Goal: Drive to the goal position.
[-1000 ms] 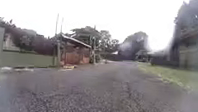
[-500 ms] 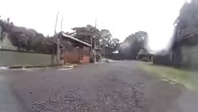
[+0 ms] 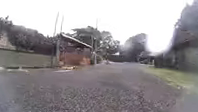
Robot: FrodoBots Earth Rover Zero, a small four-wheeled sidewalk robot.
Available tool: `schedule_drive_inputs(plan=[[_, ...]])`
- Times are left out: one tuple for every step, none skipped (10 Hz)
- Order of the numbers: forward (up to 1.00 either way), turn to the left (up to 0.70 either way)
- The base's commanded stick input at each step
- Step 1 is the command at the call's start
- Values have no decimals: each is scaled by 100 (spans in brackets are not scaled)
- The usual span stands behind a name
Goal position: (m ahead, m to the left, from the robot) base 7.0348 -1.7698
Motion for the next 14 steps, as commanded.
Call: schedule_drive_inputs(plan=[[70, 0], [70, 0], [70, 0], [70, 0], [70, 0], [70, 0], [70, 0], [70, 0], [70, 0], [70, 0], [70, 0], [70, 0], [70, 0], [70, 0]])
